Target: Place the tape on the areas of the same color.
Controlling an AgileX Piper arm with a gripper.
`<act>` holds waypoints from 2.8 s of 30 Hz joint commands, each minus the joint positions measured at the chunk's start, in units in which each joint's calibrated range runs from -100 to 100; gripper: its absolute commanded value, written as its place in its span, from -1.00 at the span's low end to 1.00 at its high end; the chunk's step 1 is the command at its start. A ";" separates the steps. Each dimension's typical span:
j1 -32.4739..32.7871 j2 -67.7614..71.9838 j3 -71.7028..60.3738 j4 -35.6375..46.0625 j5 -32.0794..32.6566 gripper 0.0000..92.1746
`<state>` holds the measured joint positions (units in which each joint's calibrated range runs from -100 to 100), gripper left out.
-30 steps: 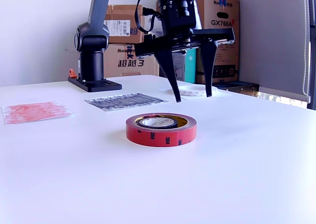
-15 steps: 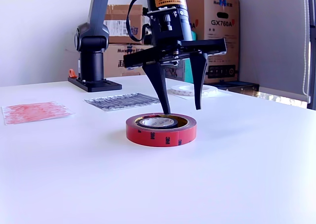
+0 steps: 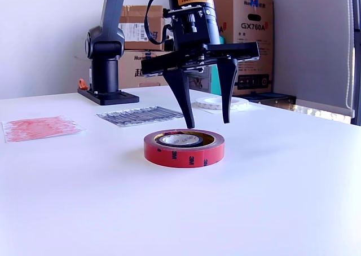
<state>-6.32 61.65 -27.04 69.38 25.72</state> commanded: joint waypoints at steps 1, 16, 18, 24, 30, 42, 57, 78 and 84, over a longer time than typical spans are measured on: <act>0.02 -0.19 0.28 1.18 -0.08 0.14; -1.32 -0.19 0.28 4.40 0.00 0.14; -1.64 -0.19 -0.17 5.59 0.00 0.14; -2.11 -0.19 0.01 5.93 0.00 0.14; -2.11 -0.19 -0.17 5.93 0.00 0.14; -1.56 0.75 -0.27 5.08 0.00 0.14; -1.00 1.50 0.28 4.99 1.15 0.14; -0.85 2.80 -0.08 4.99 1.15 -0.06; -0.85 2.80 0.19 4.99 1.15 -0.57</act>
<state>-7.24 64.13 -27.04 73.97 26.51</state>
